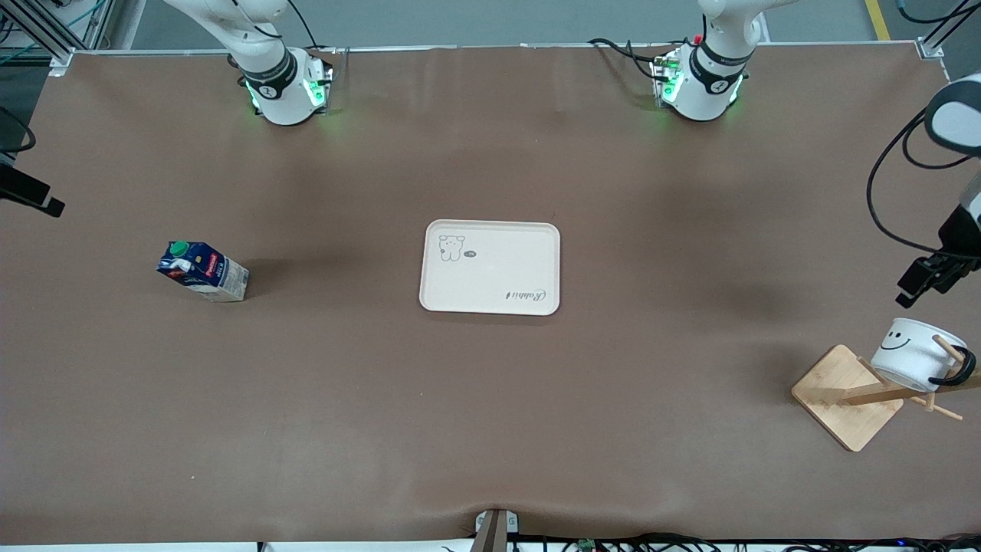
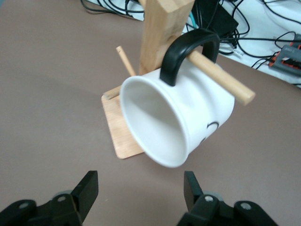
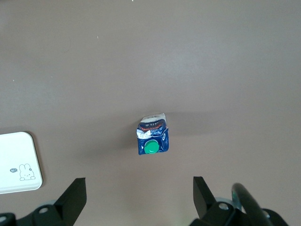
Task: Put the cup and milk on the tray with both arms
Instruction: 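Grasp the white mug rim with the left gripper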
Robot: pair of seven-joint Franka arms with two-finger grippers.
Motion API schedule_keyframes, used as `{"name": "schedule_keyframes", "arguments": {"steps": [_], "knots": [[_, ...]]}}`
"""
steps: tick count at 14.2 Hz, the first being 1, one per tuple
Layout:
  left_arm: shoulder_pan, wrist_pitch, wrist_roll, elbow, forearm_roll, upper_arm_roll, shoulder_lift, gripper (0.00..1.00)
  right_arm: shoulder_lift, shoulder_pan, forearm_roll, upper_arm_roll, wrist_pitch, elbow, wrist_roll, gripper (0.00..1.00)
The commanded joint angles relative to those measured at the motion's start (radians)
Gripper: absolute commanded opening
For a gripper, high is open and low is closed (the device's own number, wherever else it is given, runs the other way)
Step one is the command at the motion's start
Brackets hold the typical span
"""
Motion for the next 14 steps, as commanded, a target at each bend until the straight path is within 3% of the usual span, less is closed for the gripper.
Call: {"name": "schedule_keyframes", "arguments": {"steps": [1,10,14], "knots": [[-0.004,0.026,0.014,0.068,-0.071,-0.023,0.057,0.82,0.007,-0.017,0.018,0.017,-0.001,0.021,0.006,1.00],[-0.007,0.026,0.022,0.212,-0.110,-0.048,0.158,0.81,0.007,-0.017,0.018,0.018,-0.005,0.018,0.006,1.00],[-0.007,0.027,0.022,0.243,-0.116,-0.066,0.181,0.61,0.007,-0.012,0.016,0.020,-0.003,0.018,0.006,1.00]]}}
